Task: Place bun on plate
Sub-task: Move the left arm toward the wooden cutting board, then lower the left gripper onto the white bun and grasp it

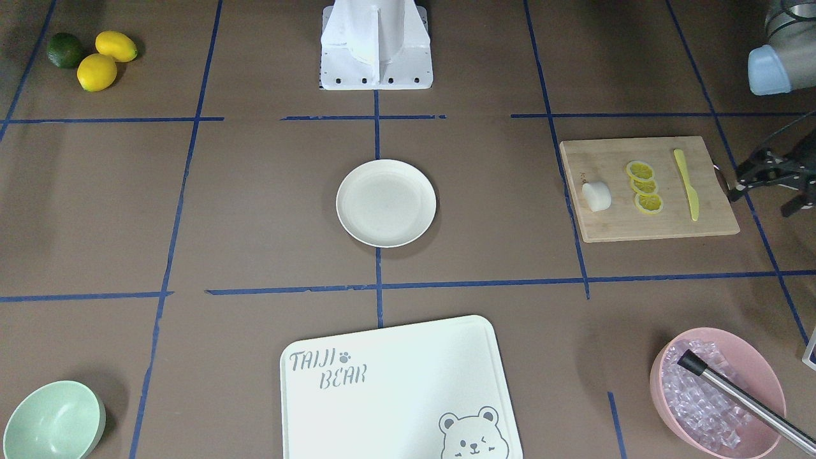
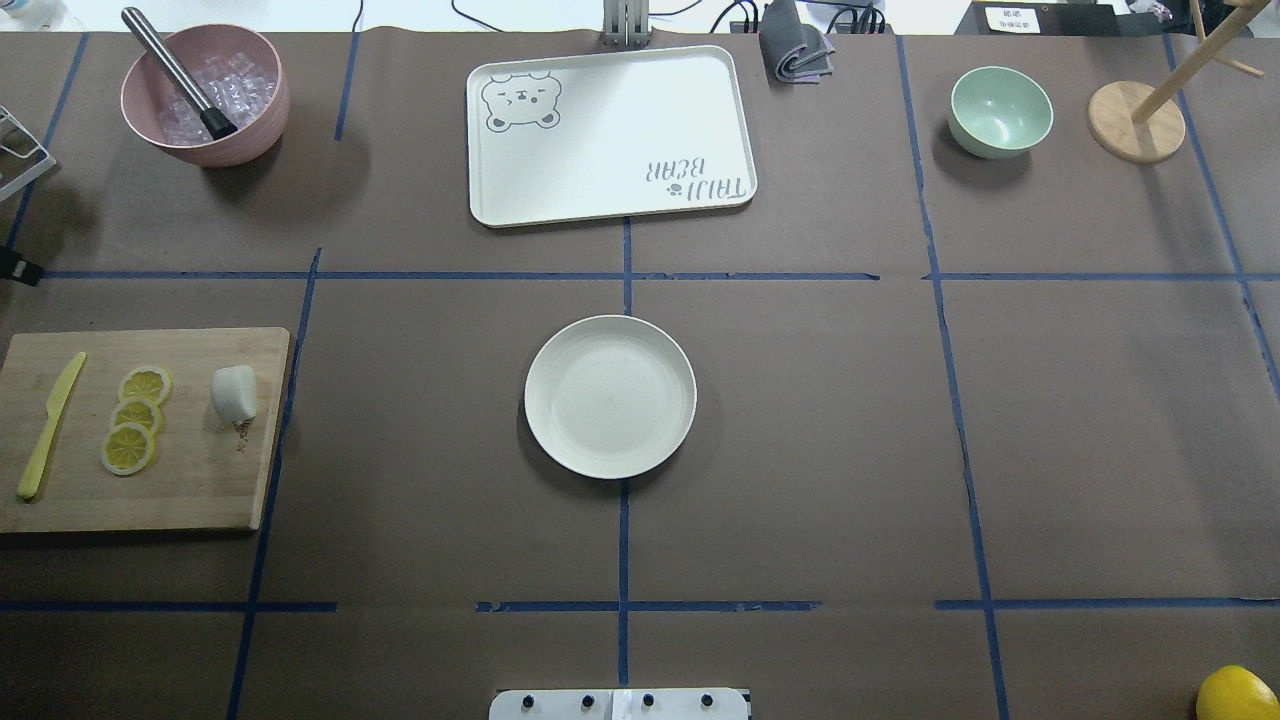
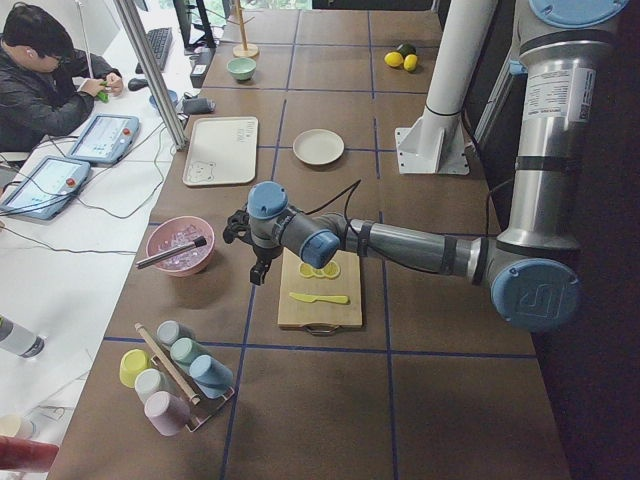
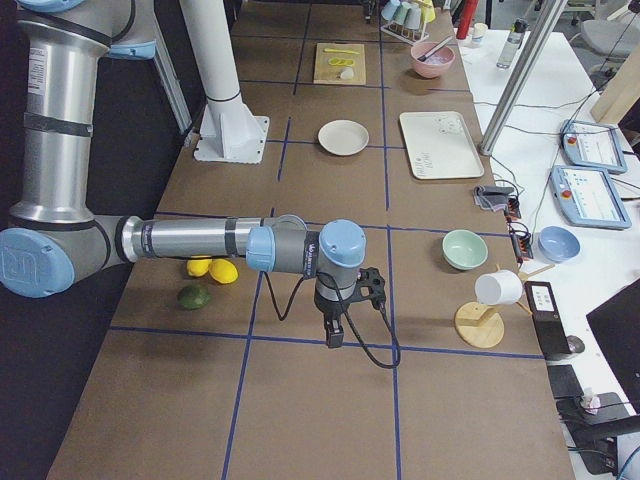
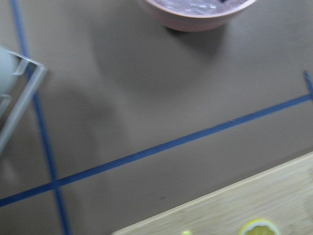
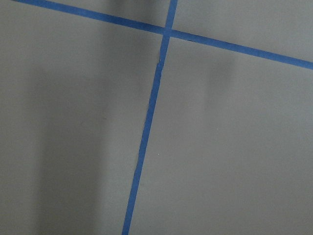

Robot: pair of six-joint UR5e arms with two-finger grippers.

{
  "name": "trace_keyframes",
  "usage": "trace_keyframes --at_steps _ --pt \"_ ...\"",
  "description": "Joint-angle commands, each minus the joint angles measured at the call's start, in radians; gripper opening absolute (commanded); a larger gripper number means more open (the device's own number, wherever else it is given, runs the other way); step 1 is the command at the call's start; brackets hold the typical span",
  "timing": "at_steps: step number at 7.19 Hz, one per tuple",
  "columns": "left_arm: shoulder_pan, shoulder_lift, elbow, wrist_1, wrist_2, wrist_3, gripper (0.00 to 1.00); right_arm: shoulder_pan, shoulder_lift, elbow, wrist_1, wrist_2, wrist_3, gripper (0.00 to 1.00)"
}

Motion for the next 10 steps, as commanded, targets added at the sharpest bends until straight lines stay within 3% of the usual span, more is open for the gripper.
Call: trace_keyframes --at_steps 1,2,4,6,8,9,10 --pt "0.179 -0.015 -0.034 -0.040 0.112 -0.350 1.00 0.000 0.001 -0.002 0.000 0.000 0.000 1.00" --pt "0.240 -0.025 -0.057 -0.035 0.190 -0.459 1.00 0.000 0.001 -0.002 0.000 0.000 0.000 1.00" --pt "0.305 -0.035 -0.084 -0.032 0.201 -0.595 1.00 0.000 0.001 -0.002 0.000 0.000 0.000 1.00" --pt "0.409 -0.037 -0.094 -0.032 0.304 -0.704 1.00 0.000 0.001 -0.002 0.000 0.000 0.000 1.00" --pt "0.453 -0.035 -0.092 -0.030 0.347 -0.738 1.00 0.000 0.002 -0.004 0.000 0.000 0.000 1.00" --pt "0.454 -0.035 -0.092 -0.029 0.355 -0.744 0.73 0.000 0.002 -0.004 0.000 0.000 0.000 1.00" --pt "0.456 -0.035 -0.091 -0.020 0.352 -0.744 0.34 0.000 0.002 -0.004 0.000 0.000 0.000 1.00"
